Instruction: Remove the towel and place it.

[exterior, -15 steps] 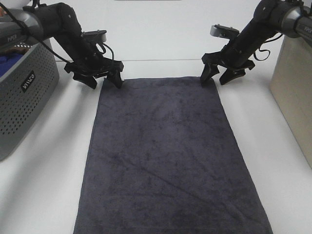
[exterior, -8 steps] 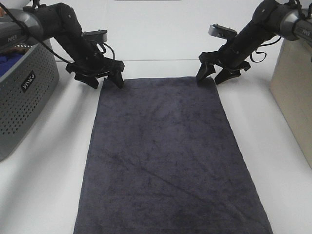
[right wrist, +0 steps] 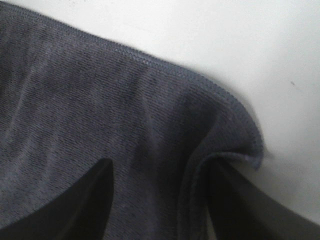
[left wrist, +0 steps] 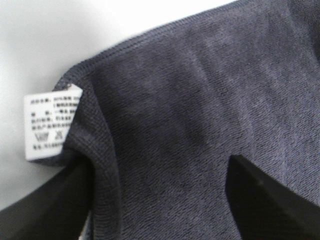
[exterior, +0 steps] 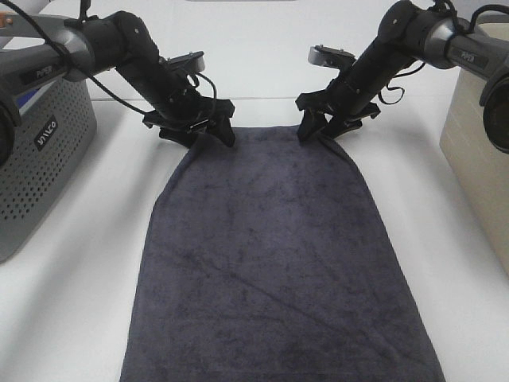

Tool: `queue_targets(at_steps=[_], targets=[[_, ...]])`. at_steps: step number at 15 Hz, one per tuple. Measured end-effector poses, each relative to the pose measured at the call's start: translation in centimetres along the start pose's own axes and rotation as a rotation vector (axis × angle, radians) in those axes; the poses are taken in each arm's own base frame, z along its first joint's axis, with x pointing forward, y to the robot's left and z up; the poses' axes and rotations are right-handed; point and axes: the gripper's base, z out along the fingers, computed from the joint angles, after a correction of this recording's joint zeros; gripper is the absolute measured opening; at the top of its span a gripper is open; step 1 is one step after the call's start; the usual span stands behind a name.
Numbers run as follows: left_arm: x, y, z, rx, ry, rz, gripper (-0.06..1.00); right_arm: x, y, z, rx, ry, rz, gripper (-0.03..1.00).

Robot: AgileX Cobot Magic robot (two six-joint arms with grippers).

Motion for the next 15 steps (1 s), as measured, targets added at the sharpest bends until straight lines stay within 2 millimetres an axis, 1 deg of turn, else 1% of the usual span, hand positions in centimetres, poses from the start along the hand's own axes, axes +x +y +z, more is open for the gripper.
queue_targets(at_steps=[1, 2, 3, 4, 5, 6, 8, 11, 13, 15], targets=[[0.0, -0.1, 0.1, -0.001, -0.004, 0.002, 0.63, 0.0, -0.1, 0.0, 0.012, 0.003, -0.005, 0.48], [0.0, 0.1, 0.2, -0.011, -0.008, 0.006, 0.52, 0.0, -0.3, 0.0, 0.032, 0.005, -0.014, 0.38], [0.0, 0.3, 0.3, -0.029, -0.008, 0.019, 0.40, 0.1, -0.5, 0.0, 0.059, 0.010, -0.027, 0.25], [-0.1, 0.5, 0.3, -0.055, -0.011, 0.046, 0.25, 0.1, -0.8, 0.0, 0.079, 0.009, -0.034, 0.11], [-0.2, 0.6, 0.2, -0.072, -0.013, 0.080, 0.12, 0.0, -0.8, -0.1, 0.088, 0.006, -0.039, 0.03], [-0.4, 0.7, 0.2, -0.083, -0.017, 0.116, 0.03, -0.1, -0.9, -0.3, 0.105, 0.002, -0.049, 0.01], [-0.8, 0.7, 0.0, -0.096, -0.046, 0.161, 0.01, -0.5, -1.1, -0.5, 0.135, -0.016, -0.069, 0.01], [-1.8, 0.7, -0.6, -0.130, -0.116, 0.209, 0.01, -1.6, -0.9, -1.7, 0.161, -0.092, -0.091, 0.01], [-2.8, 0.6, -1.2, -0.158, -0.191, 0.254, 0.01, -2.9, -0.8, -2.6, 0.184, -0.195, -0.107, 0.01], [-3.4, 0.7, -1.4, -0.185, -0.246, 0.336, 0.01, -3.5, -0.9, -2.8, 0.201, -0.264, -0.111, 0.01]])
